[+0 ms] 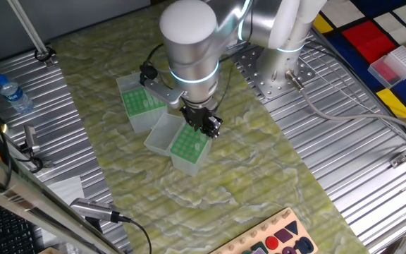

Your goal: Transfer all large pipette tips from one holder to another

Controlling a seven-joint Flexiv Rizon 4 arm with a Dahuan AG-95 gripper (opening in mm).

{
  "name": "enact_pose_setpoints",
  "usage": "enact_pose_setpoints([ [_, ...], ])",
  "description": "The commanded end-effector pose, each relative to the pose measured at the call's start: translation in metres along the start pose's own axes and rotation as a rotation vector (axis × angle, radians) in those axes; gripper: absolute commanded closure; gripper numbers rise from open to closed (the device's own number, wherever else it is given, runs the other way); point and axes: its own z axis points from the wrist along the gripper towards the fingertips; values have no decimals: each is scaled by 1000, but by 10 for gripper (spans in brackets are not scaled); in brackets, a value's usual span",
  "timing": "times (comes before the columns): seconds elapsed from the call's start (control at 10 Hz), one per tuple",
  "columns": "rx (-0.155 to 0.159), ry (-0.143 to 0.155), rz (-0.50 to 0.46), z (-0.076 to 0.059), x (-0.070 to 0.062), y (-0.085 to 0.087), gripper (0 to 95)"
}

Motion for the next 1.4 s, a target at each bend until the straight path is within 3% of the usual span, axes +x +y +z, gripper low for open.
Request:
enact_pose_setpoints([
  [0.1, 0, 2, 1, 0, 0, 0, 570],
  [0.2, 3, -3, 3, 1, 0, 0, 570],
  [0.3, 3, -5, 5, 2, 0, 0, 760],
  [0.8, 9, -19, 14, 6, -1, 0, 760],
  [0.9, 9, -18, 20, 6, -1, 0, 950],
  [1.1, 8, -16, 31, 6, -1, 0, 950],
  [1.4, 4, -7, 40, -10, 0, 0, 950],
])
